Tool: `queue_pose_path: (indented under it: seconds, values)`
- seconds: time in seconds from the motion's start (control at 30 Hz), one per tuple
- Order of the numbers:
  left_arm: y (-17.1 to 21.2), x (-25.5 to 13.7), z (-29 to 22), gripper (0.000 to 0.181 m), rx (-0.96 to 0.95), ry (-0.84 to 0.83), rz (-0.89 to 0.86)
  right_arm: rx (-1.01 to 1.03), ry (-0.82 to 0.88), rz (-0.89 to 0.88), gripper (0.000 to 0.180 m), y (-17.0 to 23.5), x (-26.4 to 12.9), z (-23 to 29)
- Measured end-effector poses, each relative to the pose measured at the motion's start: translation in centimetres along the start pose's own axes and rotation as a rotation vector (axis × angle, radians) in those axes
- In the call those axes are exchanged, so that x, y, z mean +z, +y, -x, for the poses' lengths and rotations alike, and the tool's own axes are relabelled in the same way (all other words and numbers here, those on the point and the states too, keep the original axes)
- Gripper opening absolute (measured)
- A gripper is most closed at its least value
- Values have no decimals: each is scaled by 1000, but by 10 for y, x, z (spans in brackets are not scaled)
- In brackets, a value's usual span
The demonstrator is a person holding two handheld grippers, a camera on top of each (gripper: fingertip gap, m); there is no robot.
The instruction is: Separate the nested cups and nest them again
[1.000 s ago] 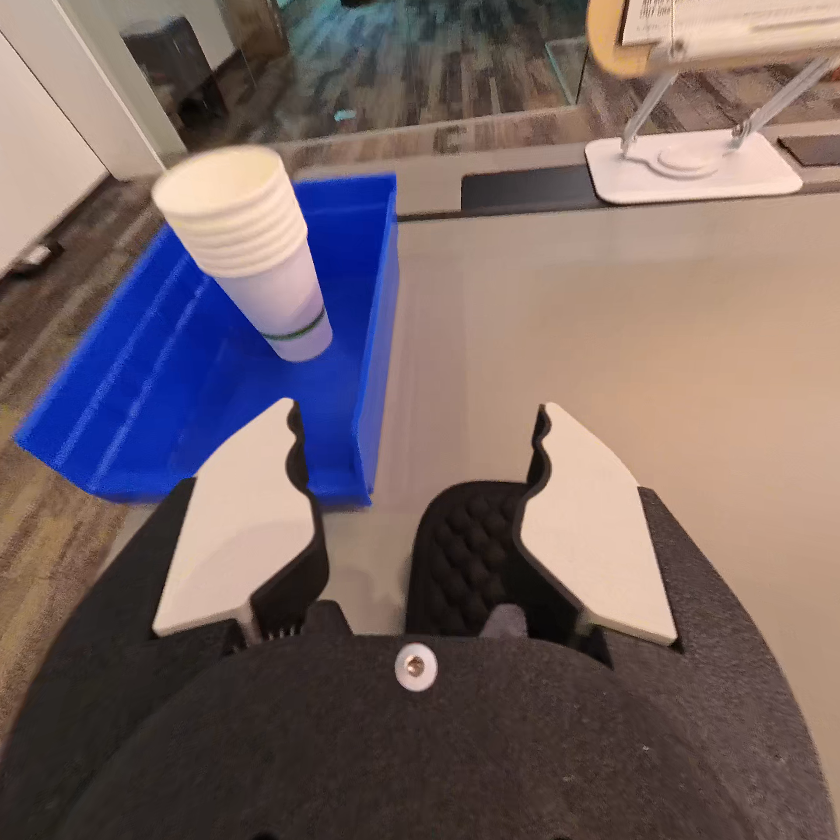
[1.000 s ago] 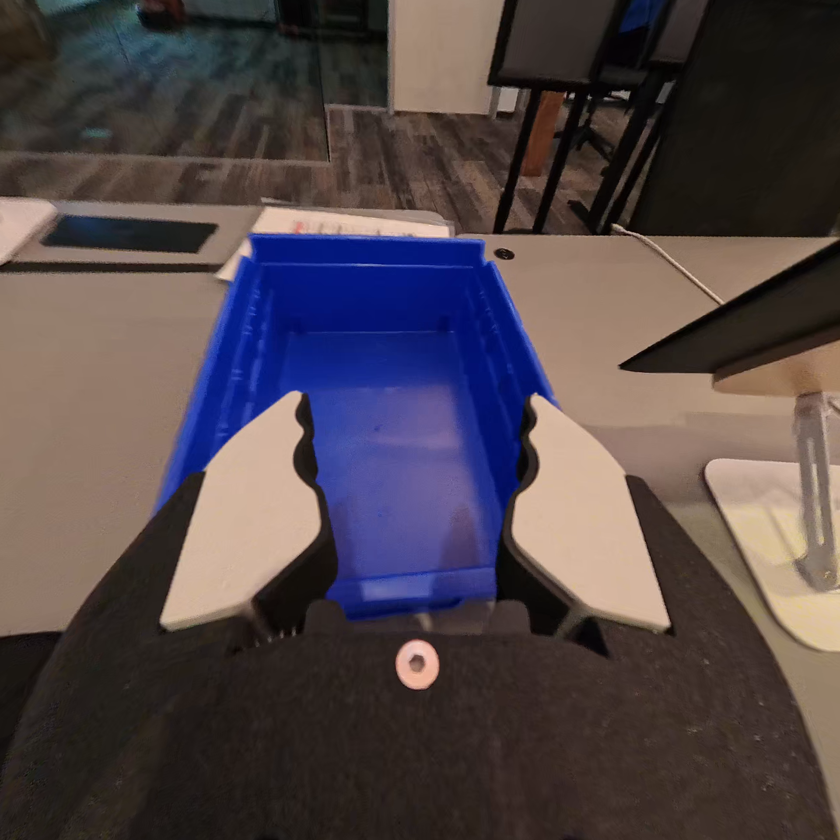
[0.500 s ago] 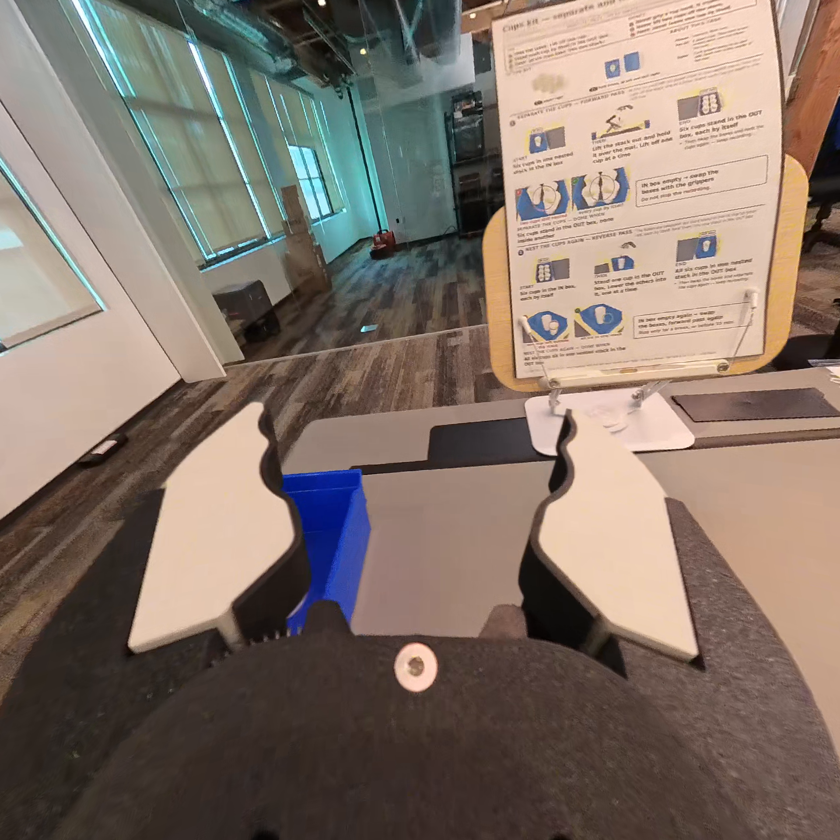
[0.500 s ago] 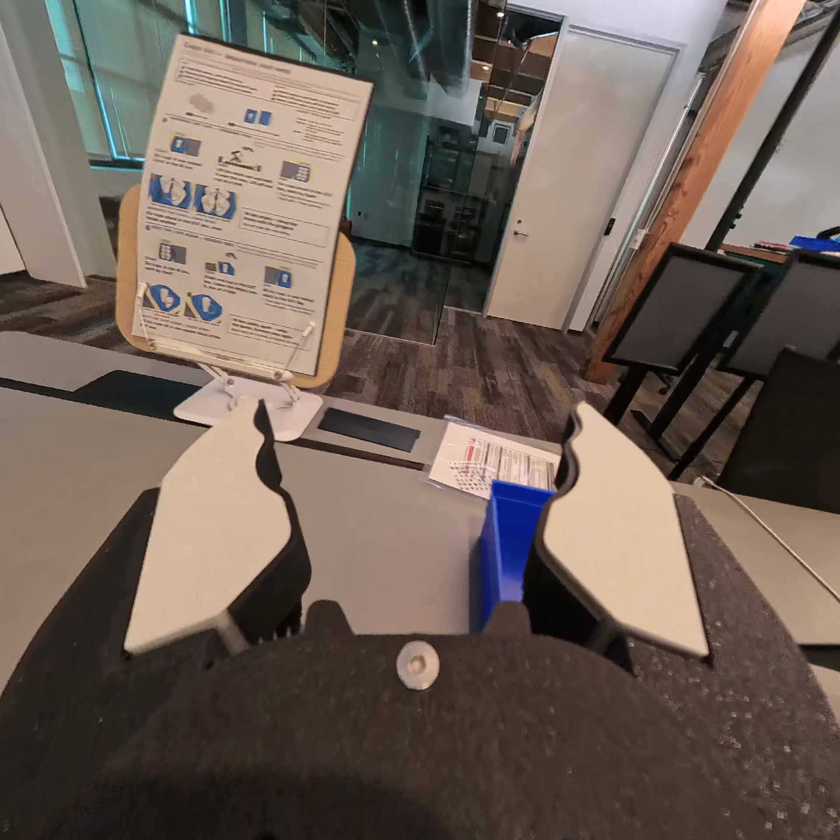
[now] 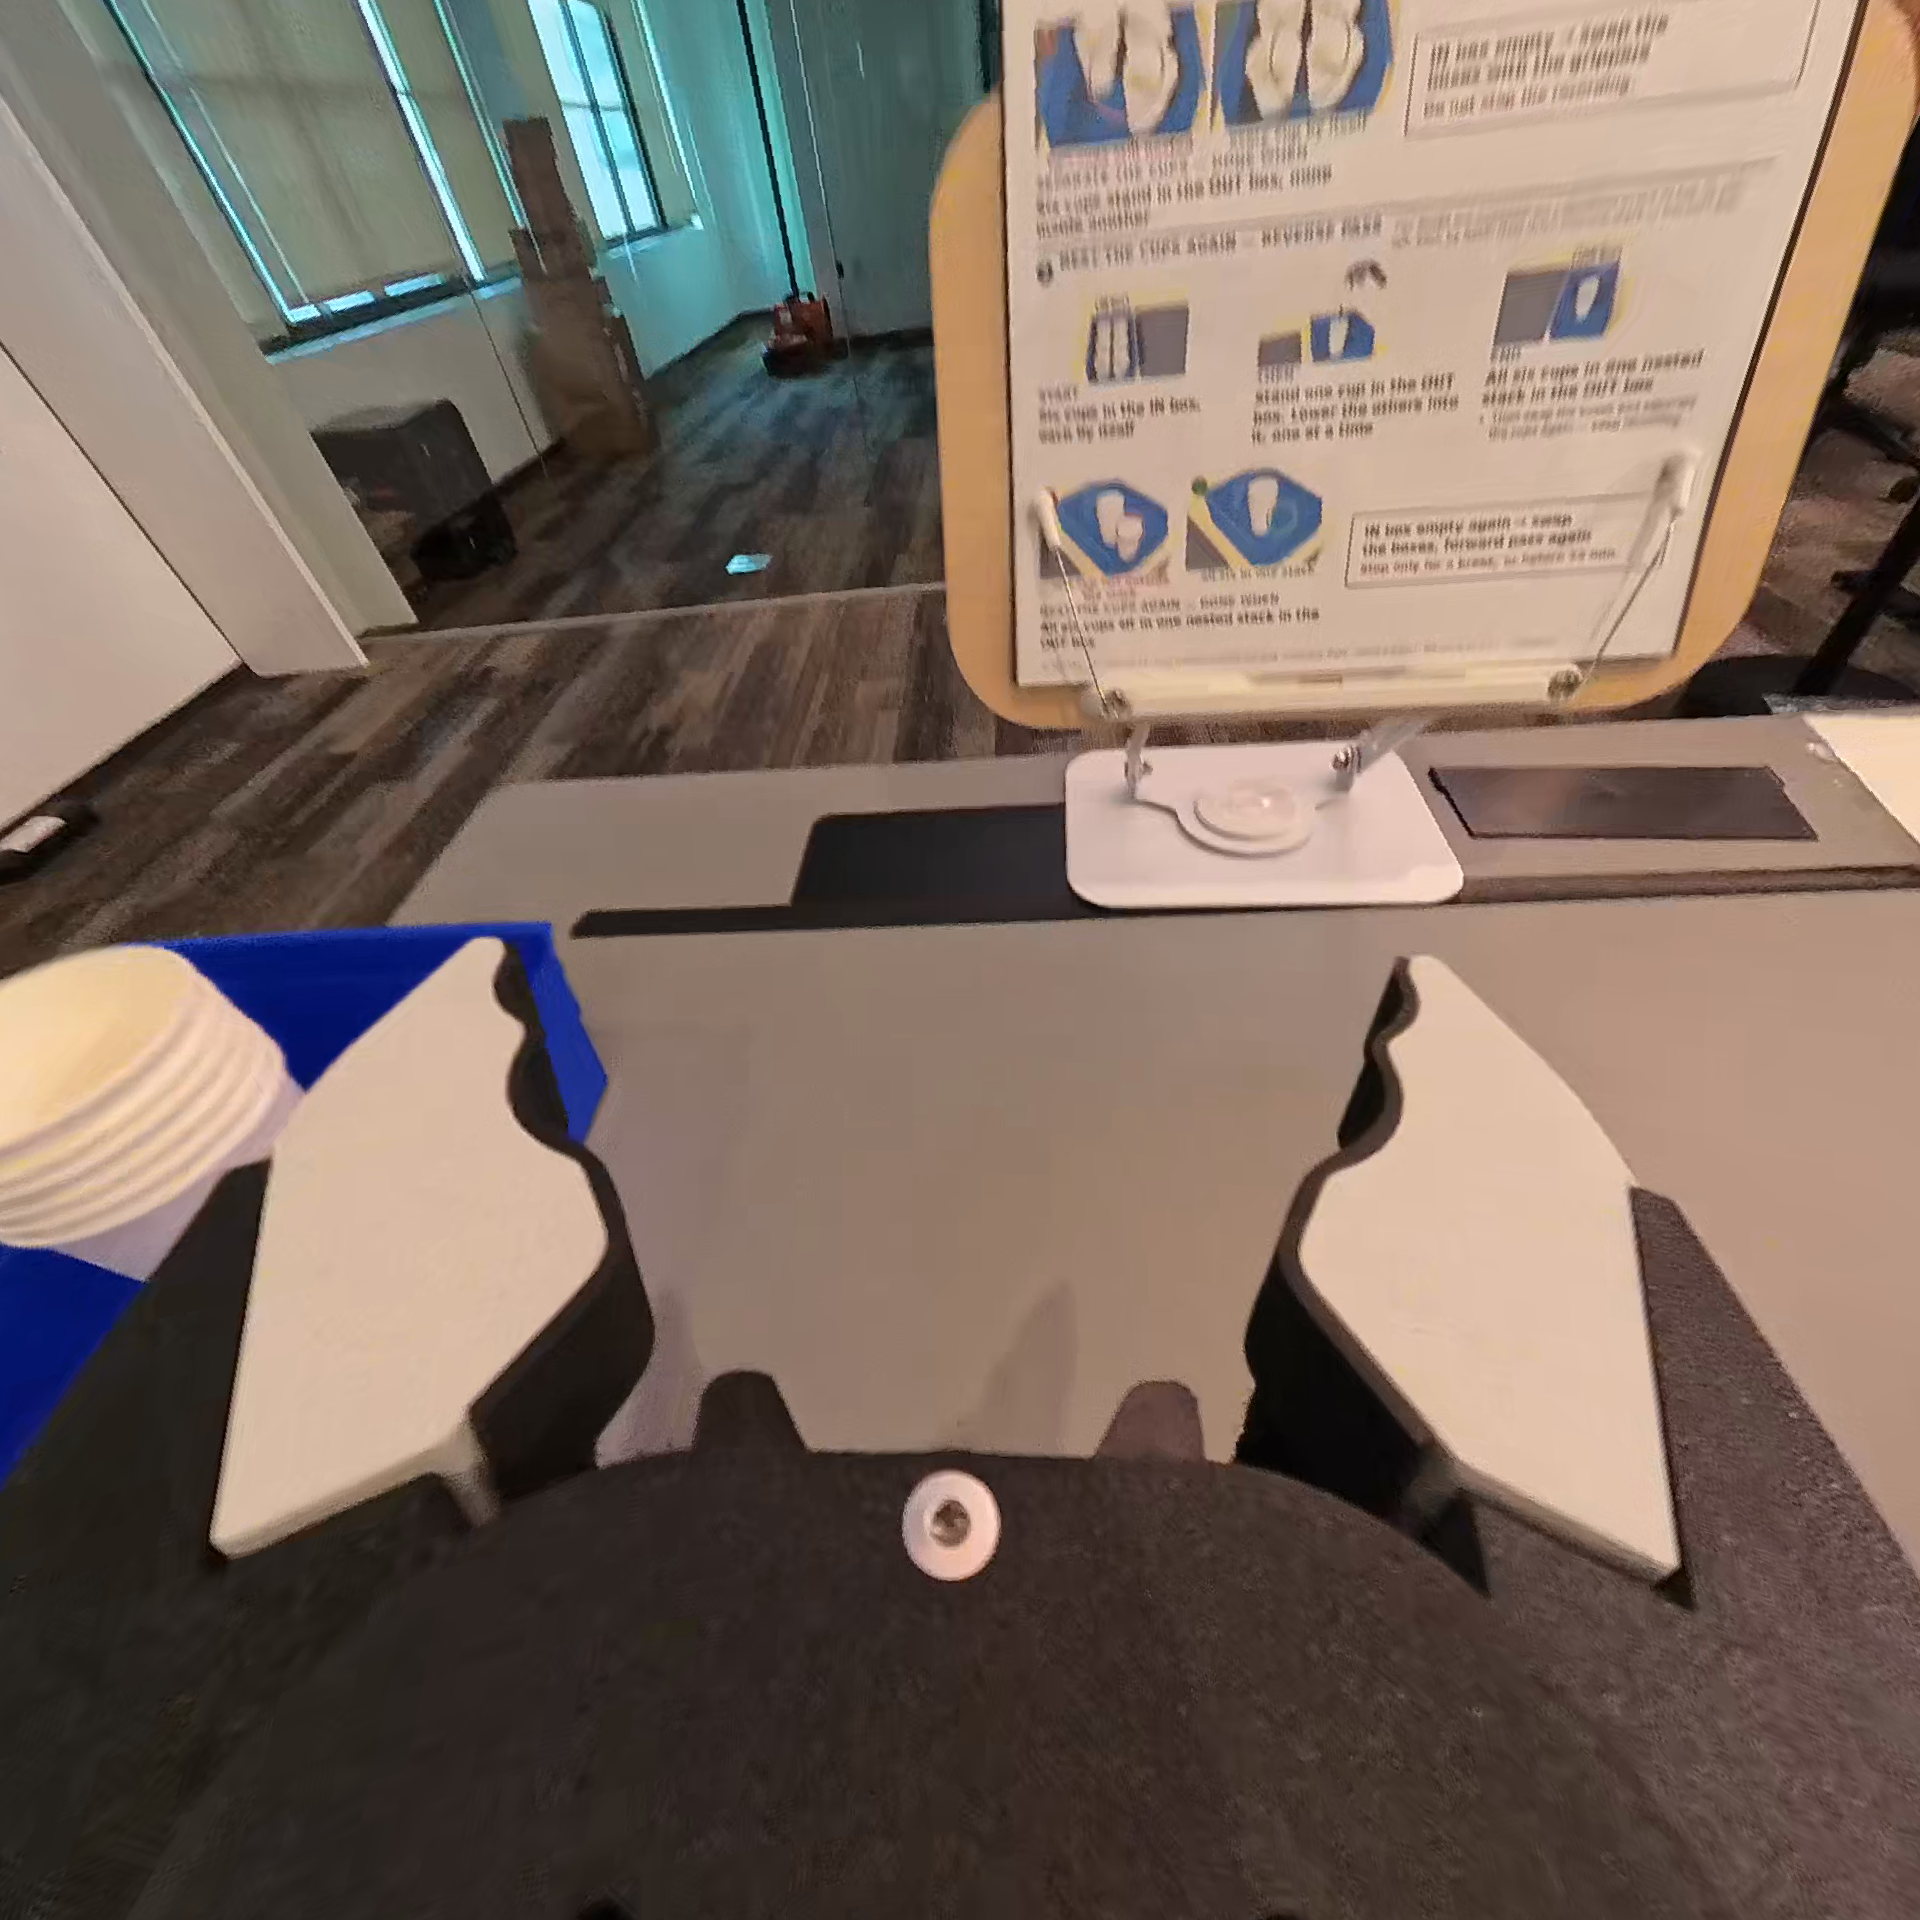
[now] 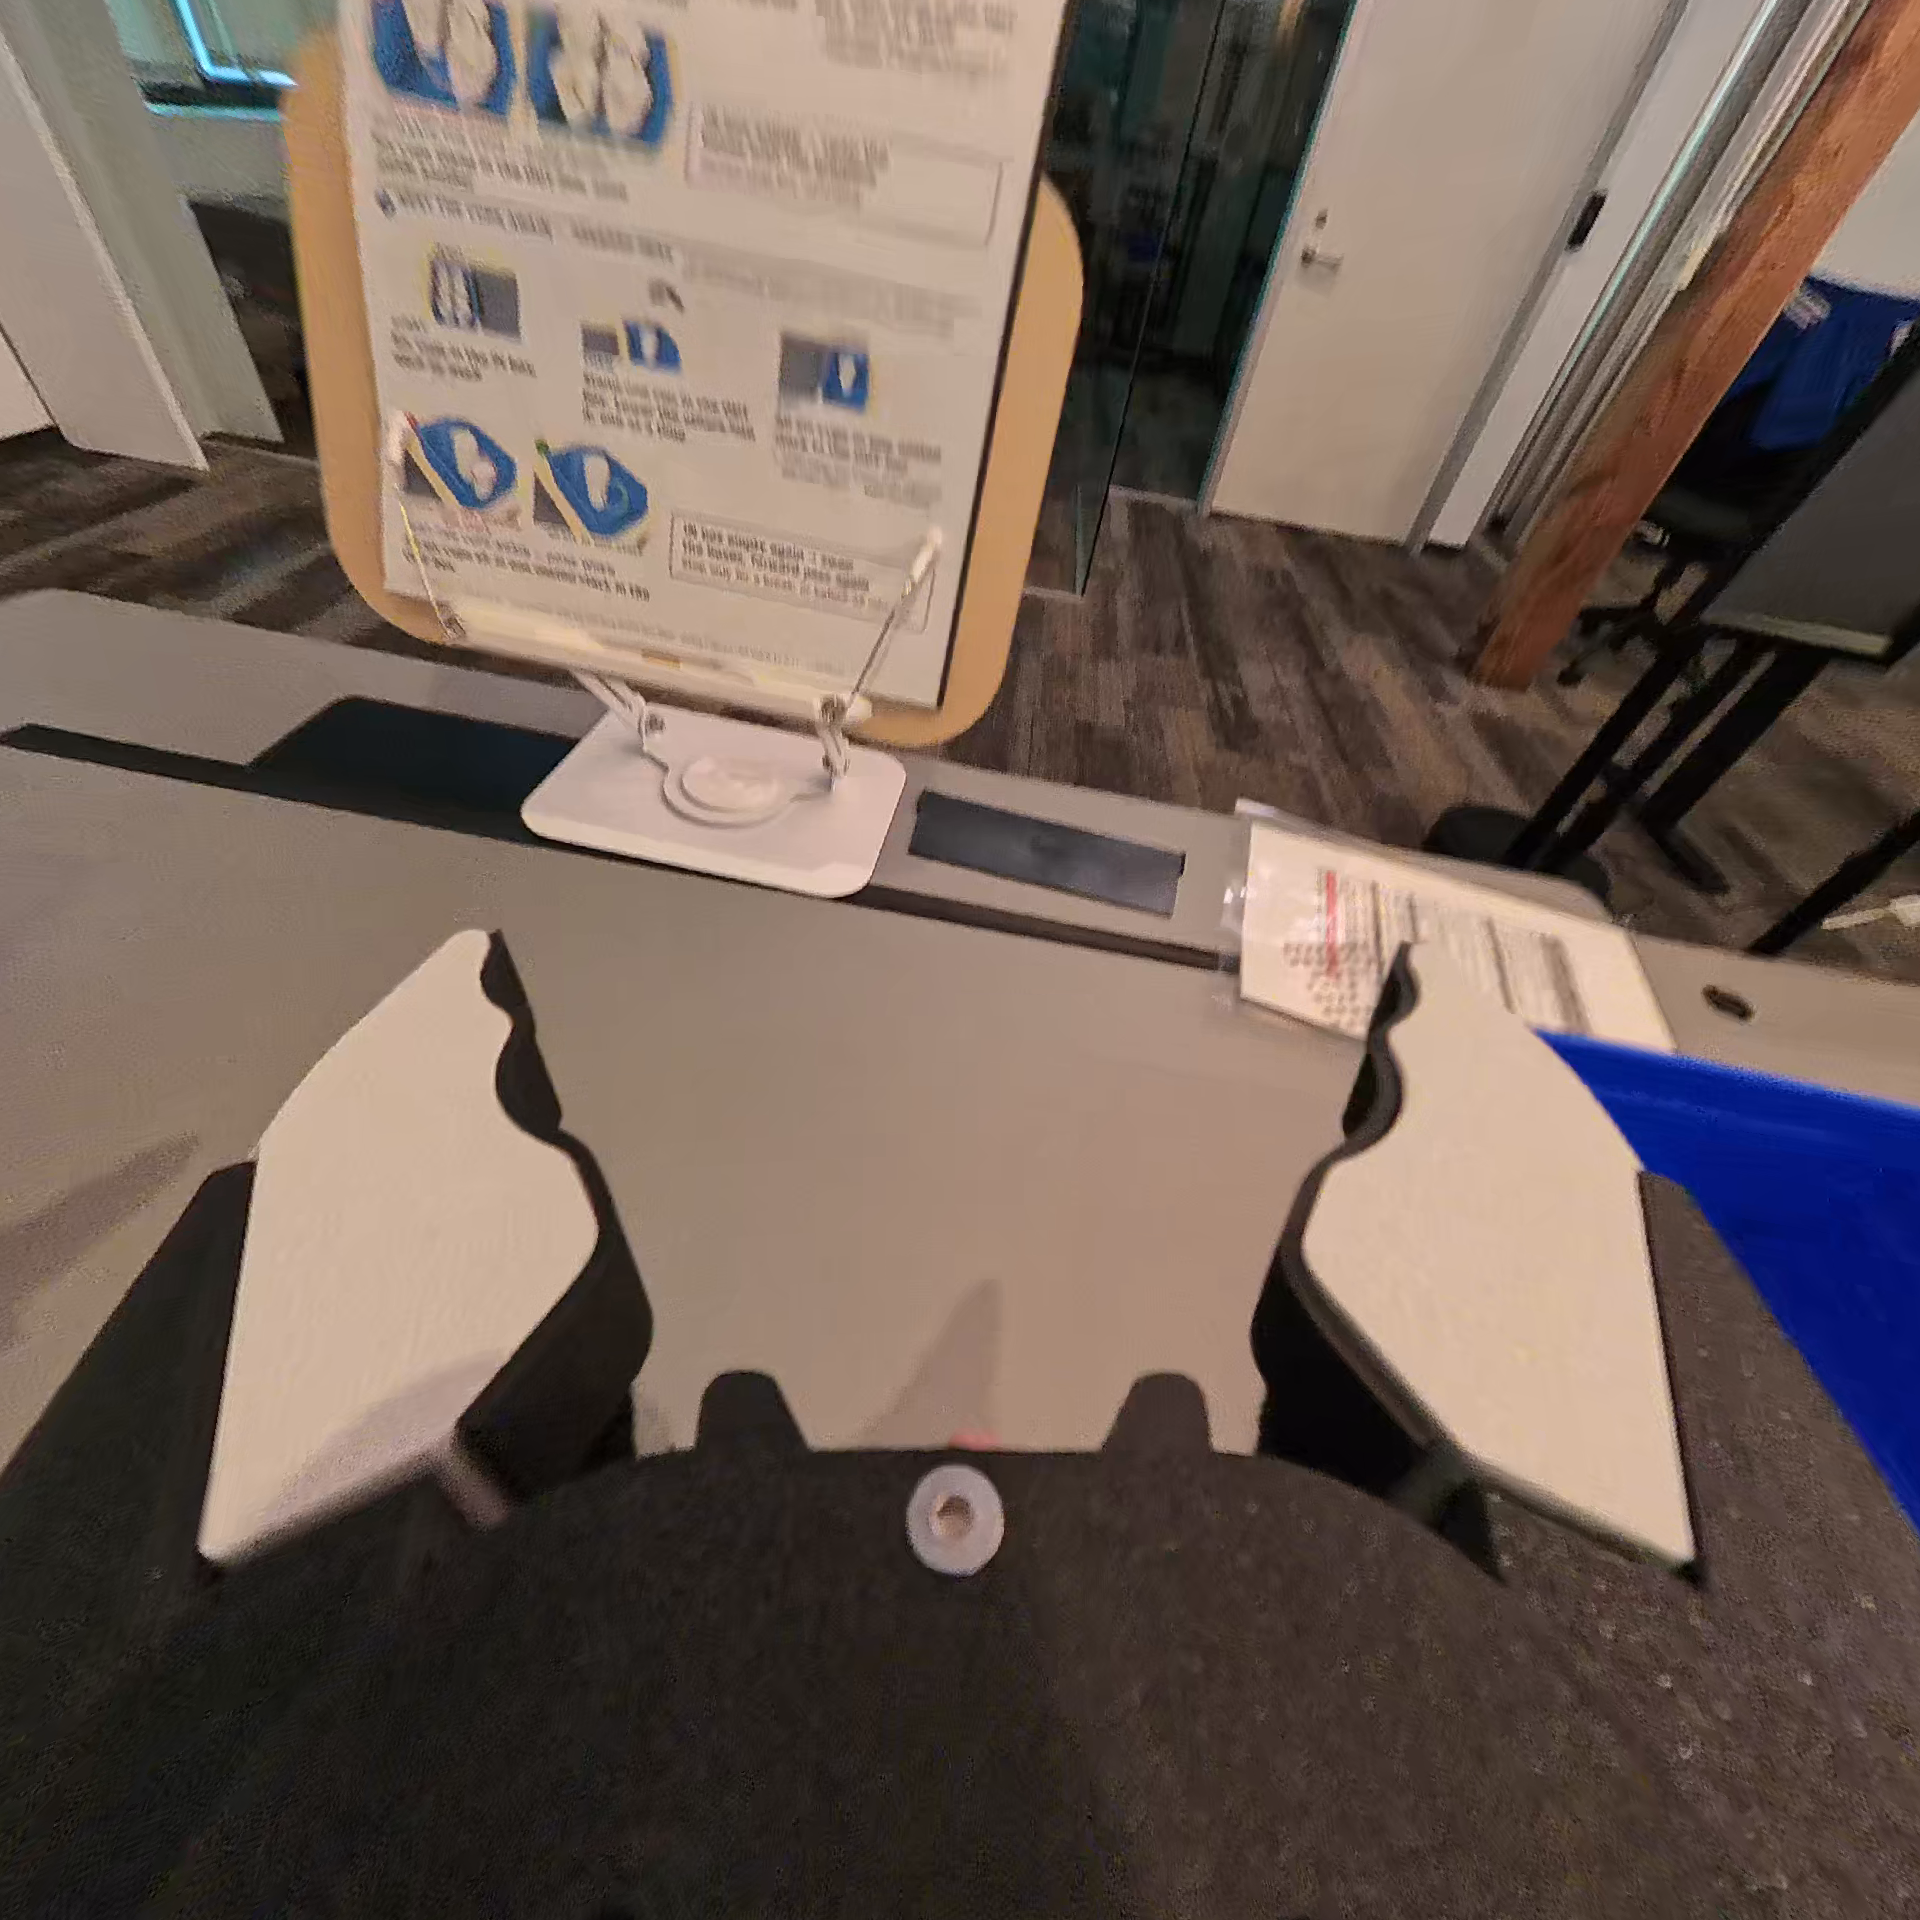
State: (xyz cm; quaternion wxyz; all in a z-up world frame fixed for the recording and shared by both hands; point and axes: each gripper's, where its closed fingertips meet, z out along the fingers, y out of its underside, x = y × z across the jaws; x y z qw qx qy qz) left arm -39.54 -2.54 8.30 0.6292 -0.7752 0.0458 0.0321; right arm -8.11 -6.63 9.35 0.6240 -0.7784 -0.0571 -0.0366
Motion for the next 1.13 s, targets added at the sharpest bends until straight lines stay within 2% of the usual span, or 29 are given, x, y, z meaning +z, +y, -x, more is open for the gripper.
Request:
queue_pose_path:
  seconds: [0.2, 0.37, 0.5, 0.9, 1.13]
  values:
    - [64, 21, -17, 145, -33, 28, 133, 166, 44, 119, 145, 75, 41, 1]
    - [130, 38, -26, 145, -50, 29, 266, 222, 73, 258, 145, 139, 63, 3]
    - [167, 47, -30, 144, -15, 15, 321, 249, 60, 361, 145, 178, 75, 13]
    - [221, 68, -36, 145, 6, -19, 557, 176, 72, 493, 144, 224, 93, 30]
    - [228, 68, -41, 145, -65, 2, 601, 181, 22, 561, 144, 232, 95, 45]
